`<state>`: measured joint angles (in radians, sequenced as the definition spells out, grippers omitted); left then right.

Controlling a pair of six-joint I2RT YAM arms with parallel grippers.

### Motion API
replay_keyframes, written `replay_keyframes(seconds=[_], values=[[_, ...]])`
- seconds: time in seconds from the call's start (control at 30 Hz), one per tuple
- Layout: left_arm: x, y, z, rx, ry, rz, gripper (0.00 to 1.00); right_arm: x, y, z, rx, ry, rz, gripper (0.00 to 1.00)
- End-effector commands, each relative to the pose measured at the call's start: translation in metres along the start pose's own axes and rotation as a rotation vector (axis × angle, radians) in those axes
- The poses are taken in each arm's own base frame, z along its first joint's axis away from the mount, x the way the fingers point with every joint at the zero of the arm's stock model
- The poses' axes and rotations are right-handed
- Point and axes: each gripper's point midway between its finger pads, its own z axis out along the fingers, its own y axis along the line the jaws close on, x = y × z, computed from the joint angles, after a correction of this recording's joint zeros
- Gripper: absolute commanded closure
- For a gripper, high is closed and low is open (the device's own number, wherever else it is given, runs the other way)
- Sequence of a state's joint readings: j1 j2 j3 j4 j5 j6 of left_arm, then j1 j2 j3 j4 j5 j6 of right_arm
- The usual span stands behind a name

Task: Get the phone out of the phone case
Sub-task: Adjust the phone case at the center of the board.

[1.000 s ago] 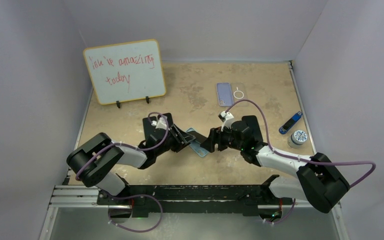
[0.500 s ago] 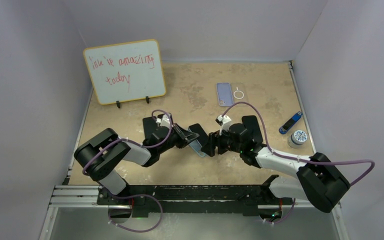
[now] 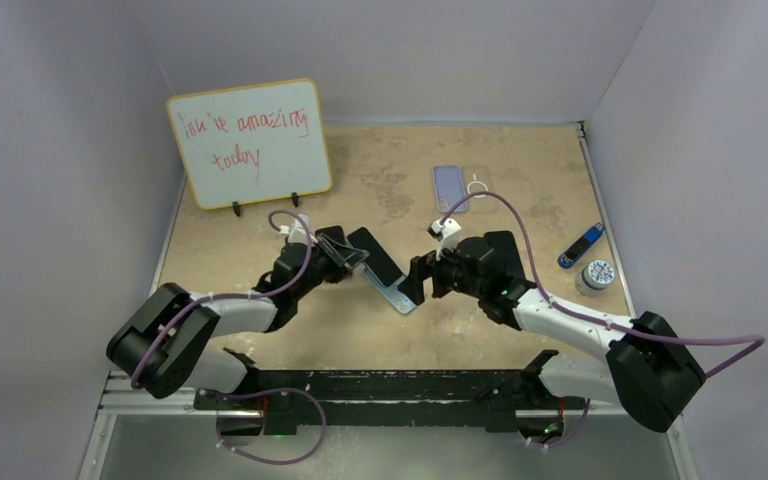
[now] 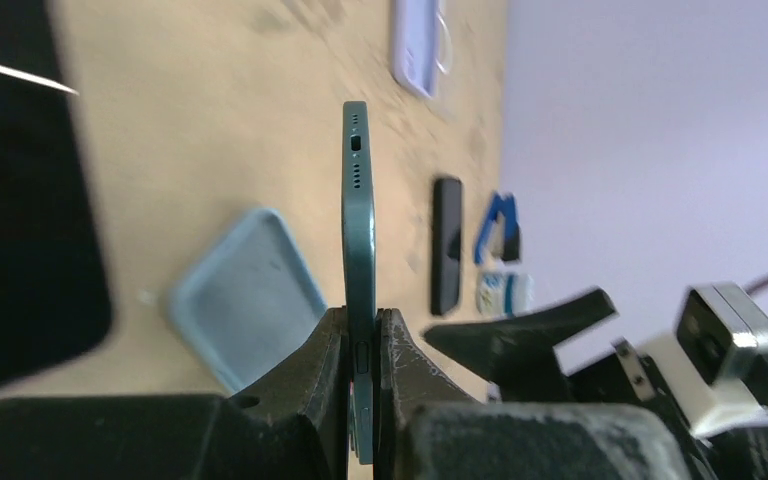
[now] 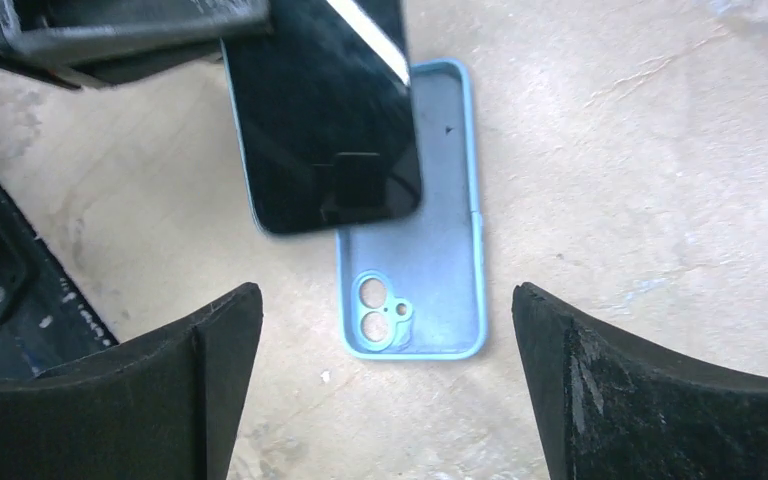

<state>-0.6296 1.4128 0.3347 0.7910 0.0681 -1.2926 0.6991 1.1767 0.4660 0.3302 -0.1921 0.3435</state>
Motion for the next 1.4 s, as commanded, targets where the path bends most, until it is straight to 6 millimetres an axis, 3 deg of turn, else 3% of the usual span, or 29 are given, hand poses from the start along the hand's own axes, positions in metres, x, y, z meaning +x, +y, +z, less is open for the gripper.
replay_keyframes(seconds=[0.0,0.17,0.4,0.53,1.07,1.2,1.37], values=[[-0.04,0.017,-0.014,-0.068,-0.115,0.102,1.0,-0.022,-0.018,0.001,0.117,-0.001,-0.076,0.02],[-0.067,0.019,-0.026,-0.12,-0.177,0.187,1.0,-0.04,-0.03,0.012,0.186,0.005,-0.157,0.01],[-0.089,0.013,-0.033,-0.129,-0.209,0.245,1.0,-0.032,-0.056,0.029,0.307,0.104,-0.159,0.01],[-0.094,0.012,-0.032,-0.107,-0.2,0.242,1.0,-0.013,-0.068,0.032,0.363,0.203,-0.145,0.01],[-0.107,-0.015,-0.02,-0.035,-0.165,0.313,1.0,0.039,-0.09,0.009,0.521,0.43,-0.033,0.01],[-0.106,-0.019,-0.017,-0.023,-0.14,0.333,1.0,0.038,-0.106,-0.006,0.641,0.45,-0.045,0.01],[-0.099,-0.022,-0.009,0.008,-0.088,0.349,1.0,0.023,-0.118,-0.027,0.767,0.404,-0.059,0.01]])
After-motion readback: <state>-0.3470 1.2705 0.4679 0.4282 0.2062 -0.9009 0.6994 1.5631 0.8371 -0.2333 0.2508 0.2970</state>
